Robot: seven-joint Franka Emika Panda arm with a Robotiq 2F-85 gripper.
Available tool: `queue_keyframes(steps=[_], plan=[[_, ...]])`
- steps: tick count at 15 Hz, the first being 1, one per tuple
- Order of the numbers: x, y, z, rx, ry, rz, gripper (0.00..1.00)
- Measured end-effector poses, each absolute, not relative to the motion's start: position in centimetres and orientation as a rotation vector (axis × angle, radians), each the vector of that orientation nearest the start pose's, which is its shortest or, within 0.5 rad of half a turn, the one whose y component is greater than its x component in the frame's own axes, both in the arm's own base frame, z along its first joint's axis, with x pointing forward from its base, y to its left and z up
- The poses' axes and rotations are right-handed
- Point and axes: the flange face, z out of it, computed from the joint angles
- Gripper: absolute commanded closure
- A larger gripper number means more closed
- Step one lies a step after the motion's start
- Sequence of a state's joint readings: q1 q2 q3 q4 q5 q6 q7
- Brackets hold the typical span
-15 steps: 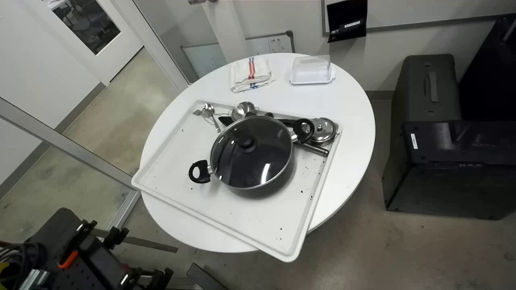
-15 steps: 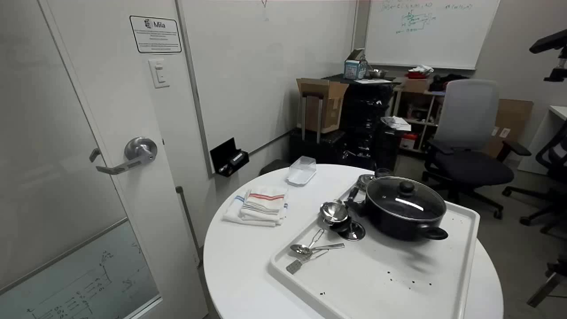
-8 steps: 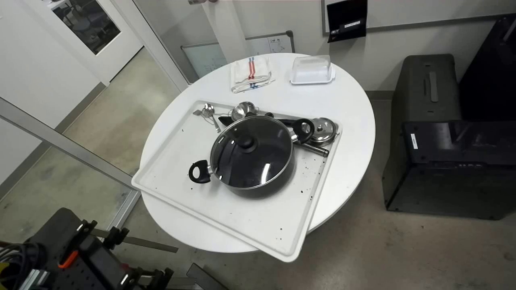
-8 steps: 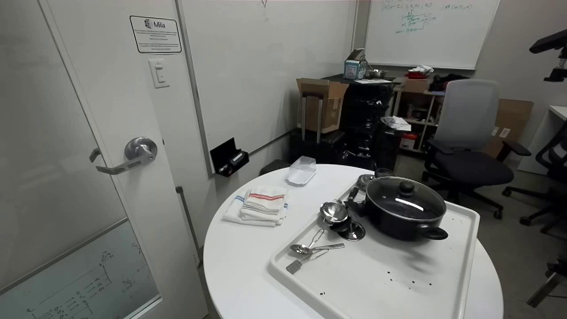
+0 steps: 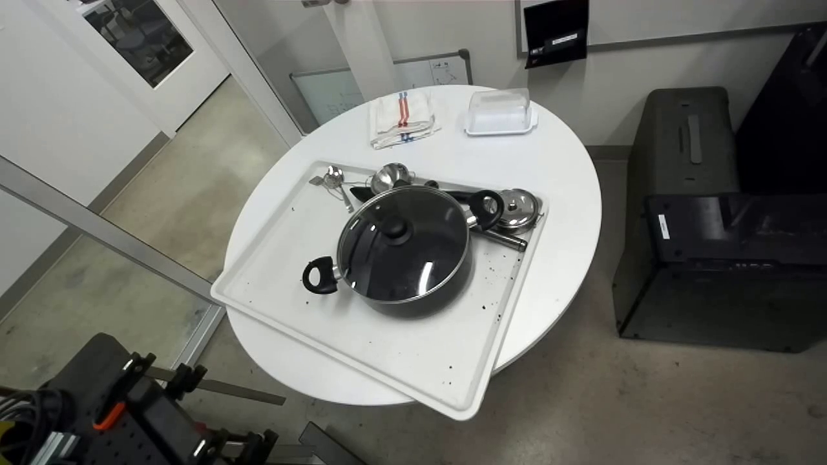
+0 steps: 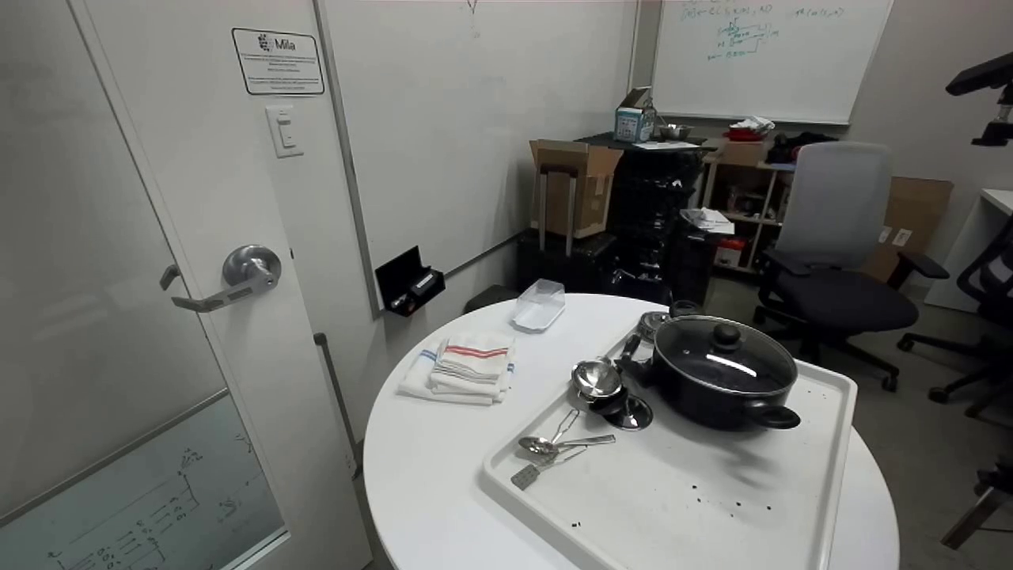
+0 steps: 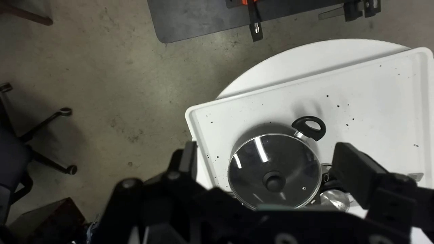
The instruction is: Uncover the pot
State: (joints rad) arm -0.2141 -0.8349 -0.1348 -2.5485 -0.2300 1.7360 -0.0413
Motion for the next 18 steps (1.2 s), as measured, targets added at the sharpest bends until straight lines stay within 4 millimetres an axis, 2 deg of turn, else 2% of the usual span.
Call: queue_keyframes(steps=[5,11,15,18], plan=[[31.8,-12.9,49.9,-3.246,0.304,0.181,0.0],[37.3,-14.1,46.1,-3.238,0.212,0.339,0.0],[41.0,-14.7,42.6,-3.239,0.097,0.373,0.0],[43.4,-14.3,39.4,-3.238,-0.005,0.41,0.0]])
